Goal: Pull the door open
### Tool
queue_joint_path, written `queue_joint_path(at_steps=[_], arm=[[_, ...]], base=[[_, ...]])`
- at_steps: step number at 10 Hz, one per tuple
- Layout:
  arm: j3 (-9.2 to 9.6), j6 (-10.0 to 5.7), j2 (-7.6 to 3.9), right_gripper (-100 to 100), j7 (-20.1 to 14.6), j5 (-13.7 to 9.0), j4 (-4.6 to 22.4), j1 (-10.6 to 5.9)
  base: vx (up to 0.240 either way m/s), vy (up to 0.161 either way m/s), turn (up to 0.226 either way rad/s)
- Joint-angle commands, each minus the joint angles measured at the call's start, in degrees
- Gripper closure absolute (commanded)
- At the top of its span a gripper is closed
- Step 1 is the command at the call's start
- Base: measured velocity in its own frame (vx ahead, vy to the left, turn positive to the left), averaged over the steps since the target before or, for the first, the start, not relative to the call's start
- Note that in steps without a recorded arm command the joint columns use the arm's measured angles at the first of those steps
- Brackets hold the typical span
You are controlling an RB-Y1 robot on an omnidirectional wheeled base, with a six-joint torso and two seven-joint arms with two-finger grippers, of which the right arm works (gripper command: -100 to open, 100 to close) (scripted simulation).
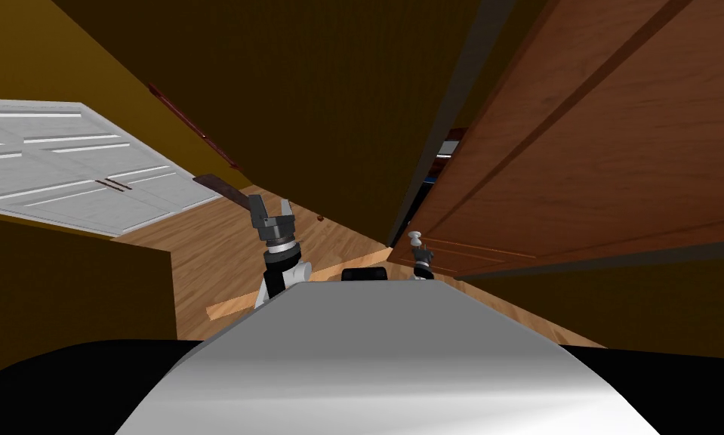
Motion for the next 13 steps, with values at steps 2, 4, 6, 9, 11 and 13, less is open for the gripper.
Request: queue_joint_path(at_steps=[2,4,6,9,11,13], arm=[[1.52,-0.47,1.32,-100,-1.8,-0.1,-1.7,-0.44],[2.52,-0.18,1.74,-100,-5.7,-1.9,-2.4,-0.21],[2.52,-0.18,1.74,-100,-5.8,-1.9,-2.4,-0.21],[2.96,-0.06,1.92,-100,-7.5,-2.8,-2.8,-0.11],[2.96,-0.06,1.92,-100,-7.5,-2.8,-2.8,-0.11],[3.34,0.05,2.07,-100,-8.9,-3.5,-3.0,-0.02]], base=[[-0.038,-0.007,0.008],[-0.046,0.01,0.053],[-0.033,-0.007,0.003],[-0.007,-0.005,0.007],[-0.021,-0.006,0.011],[-0.032,-0.003,0.013]])
